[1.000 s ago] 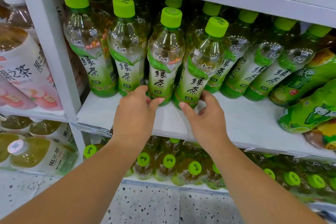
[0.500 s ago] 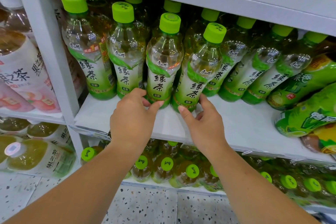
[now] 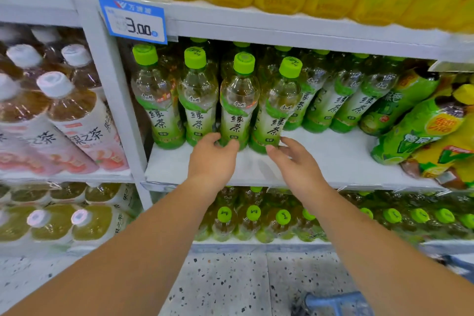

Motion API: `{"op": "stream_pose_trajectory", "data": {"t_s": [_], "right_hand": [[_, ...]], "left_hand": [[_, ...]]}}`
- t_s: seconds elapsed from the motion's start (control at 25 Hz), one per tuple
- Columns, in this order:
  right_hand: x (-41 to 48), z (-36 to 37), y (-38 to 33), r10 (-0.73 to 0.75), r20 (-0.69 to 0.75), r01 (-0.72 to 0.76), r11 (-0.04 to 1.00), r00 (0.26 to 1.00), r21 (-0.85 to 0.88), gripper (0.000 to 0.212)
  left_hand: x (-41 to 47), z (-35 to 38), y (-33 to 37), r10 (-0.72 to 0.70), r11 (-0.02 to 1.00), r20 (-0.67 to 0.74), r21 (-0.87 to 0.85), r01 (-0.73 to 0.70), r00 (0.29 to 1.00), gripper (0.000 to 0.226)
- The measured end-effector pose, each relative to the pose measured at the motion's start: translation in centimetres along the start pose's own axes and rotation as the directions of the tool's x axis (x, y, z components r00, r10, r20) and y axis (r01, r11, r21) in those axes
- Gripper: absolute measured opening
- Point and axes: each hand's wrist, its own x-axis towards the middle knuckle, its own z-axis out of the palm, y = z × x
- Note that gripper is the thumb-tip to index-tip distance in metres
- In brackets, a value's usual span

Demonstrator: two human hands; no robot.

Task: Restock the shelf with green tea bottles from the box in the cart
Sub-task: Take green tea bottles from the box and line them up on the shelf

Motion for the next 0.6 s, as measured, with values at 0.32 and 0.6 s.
{"op": "stream_pose_trajectory", "data": {"t_s": [0.32, 0.6], "right_hand": [[-9.6, -2.1, -2.0, 0.197, 0.076, -0.195, 0.98, 0.977, -0.027, 0.052], [-20.7, -6.1, -2.7, 0.283, 0.03, -0.283, 0.959, 0.959, -0.026, 0.051]], "left_hand": [[-7.2, -4.5, 1.3, -0.147, 0.985, 0.296, 0.134, 0.111, 0.944, 0.034], [-16.4, -6.3, 2.5, -0.03, 0.957, 0.465, 0.269, -0.108, 0.885, 0.026]]}}
